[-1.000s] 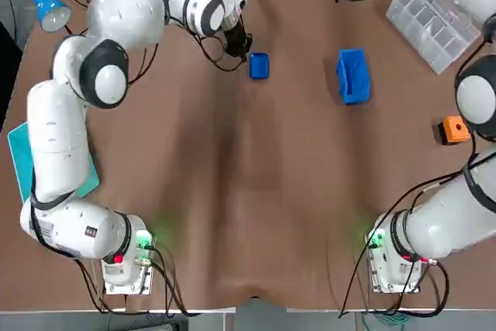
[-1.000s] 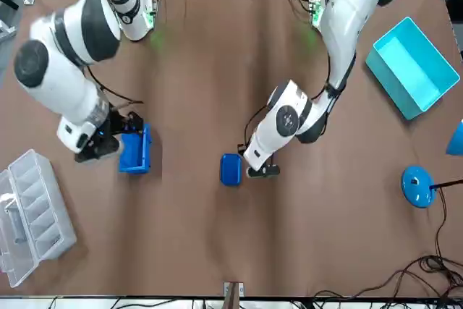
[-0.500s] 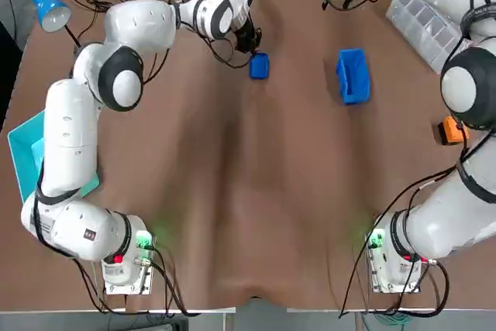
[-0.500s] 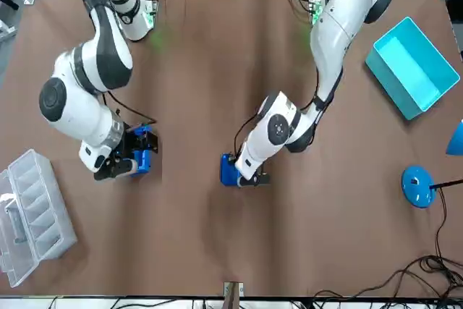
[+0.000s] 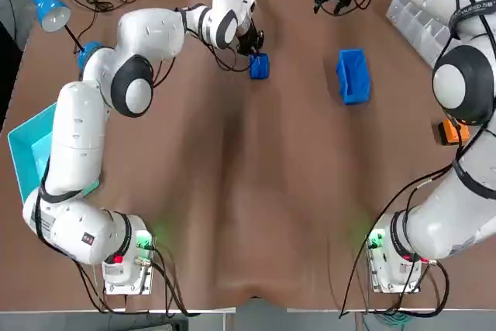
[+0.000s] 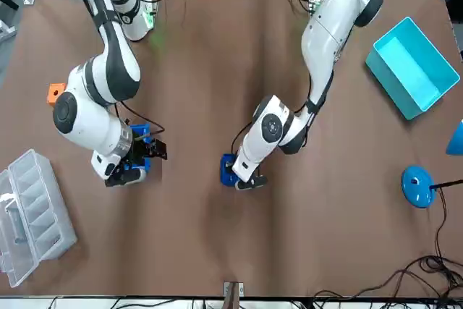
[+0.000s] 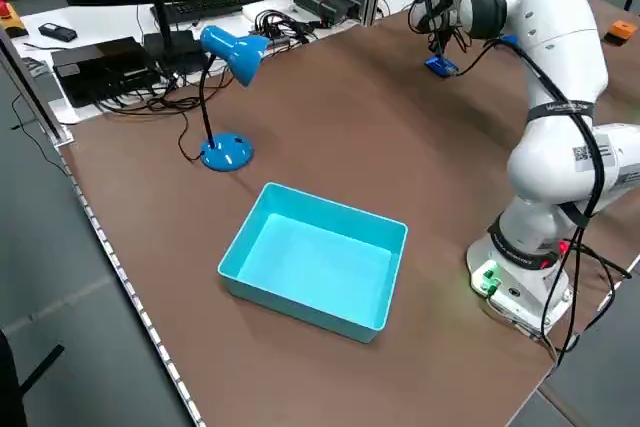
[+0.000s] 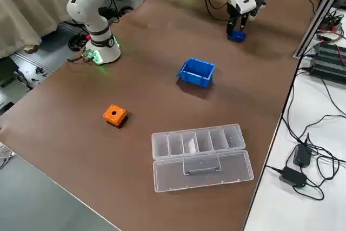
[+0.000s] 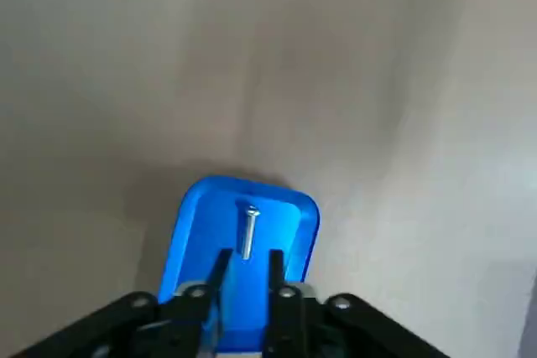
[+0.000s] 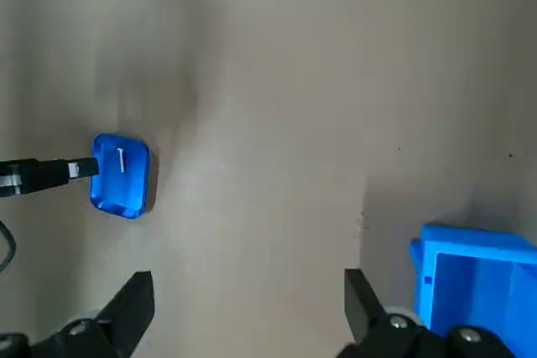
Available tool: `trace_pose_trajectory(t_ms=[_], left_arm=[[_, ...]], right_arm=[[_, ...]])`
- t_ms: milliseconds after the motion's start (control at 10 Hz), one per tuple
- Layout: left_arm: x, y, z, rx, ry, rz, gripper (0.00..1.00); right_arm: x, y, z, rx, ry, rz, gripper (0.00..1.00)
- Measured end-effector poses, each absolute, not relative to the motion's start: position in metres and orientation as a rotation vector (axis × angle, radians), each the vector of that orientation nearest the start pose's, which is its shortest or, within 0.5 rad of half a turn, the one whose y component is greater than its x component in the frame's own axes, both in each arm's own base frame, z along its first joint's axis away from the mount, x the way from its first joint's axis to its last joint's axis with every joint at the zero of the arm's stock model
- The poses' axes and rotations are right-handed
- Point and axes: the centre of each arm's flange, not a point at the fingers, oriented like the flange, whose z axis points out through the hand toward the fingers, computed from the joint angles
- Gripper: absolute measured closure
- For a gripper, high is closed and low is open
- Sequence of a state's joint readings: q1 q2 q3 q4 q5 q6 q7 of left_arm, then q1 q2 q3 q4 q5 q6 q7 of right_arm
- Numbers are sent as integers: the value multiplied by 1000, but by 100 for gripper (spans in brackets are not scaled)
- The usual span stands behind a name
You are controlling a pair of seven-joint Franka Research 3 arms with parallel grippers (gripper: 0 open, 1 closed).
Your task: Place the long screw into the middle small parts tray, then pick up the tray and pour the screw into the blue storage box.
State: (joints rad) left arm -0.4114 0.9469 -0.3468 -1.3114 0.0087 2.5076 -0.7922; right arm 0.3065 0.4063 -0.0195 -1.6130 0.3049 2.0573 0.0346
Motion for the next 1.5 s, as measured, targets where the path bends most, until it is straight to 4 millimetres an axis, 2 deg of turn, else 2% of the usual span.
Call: trace_pose_trajectory(t_ms=[200,300,500,600,800,1000,1100,1300,1400,1500], left_arm=[[608,-474,218,-3511,-365,-70,40],[610,-472,219,-3510,-369,-71,25],[613,-464,231,-3495,-373,-58,0],[613,-456,247,-3455,-356,10,0],[611,-430,307,-3358,-285,132,0],[614,-379,372,-3279,-151,202,0],[620,-346,406,-3254,-119,202,0],[632,-265,473,-3242,-98,135,0],[633,-232,494,-3234,-109,101,0],[631,-206,507,-3219,-137,72,0]], right_arm=[[641,217,395,-2862,-177,8,0],[640,228,391,-2833,-166,2,1],[640,264,365,-2730,-92,-21,1],[640,279,345,-2709,-68,-37,3],[634,310,307,-2695,-62,-27,8],[629,334,285,-2680,-51,-47,15],[626,346,276,-2664,-33,-69,17],[617,368,251,-2666,-31,-105,21],[612,375,237,-2675,-37,-103,23],[609,379,225,-2684,-38,-104,27]])
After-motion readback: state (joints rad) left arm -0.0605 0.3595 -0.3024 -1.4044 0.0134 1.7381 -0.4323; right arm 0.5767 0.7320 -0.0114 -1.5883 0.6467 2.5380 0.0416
